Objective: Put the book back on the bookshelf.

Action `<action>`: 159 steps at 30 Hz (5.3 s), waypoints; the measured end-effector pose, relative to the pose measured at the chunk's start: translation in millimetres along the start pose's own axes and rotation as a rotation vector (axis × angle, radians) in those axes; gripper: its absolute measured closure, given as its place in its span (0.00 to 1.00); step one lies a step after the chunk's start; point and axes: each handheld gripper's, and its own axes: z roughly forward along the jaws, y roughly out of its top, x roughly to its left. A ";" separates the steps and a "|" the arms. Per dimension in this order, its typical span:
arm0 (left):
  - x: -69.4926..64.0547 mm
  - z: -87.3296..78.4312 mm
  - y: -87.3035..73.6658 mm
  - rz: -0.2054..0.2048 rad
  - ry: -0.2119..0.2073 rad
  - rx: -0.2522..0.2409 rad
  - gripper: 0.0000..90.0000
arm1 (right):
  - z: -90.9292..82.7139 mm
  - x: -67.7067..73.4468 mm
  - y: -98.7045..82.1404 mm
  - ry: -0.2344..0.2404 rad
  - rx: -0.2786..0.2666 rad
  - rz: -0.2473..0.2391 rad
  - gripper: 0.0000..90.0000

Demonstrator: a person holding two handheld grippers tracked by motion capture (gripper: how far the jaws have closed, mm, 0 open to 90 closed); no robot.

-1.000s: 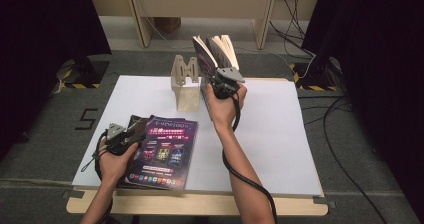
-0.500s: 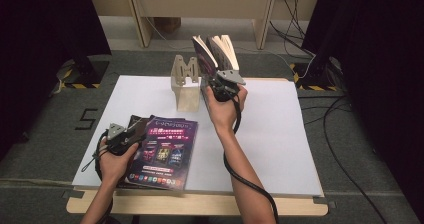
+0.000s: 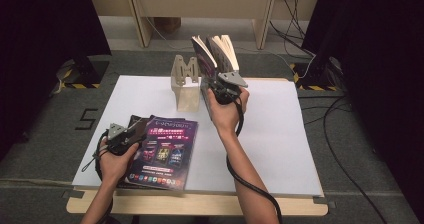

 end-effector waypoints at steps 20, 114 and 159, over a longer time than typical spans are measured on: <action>-0.2 0.6 -0.3 0.001 0.001 0.005 0.53 | -6.4 3.6 -7.8 0.020 0.003 -0.022 0.71; 2.2 1.5 -1.7 -0.005 0.000 0.016 0.53 | -10.0 -2.6 -2.1 -0.049 -0.010 -0.026 0.72; 2.5 7.0 -4.1 -0.033 -0.038 0.104 0.55 | -37.5 -15.9 -64.7 0.128 0.203 -0.005 0.70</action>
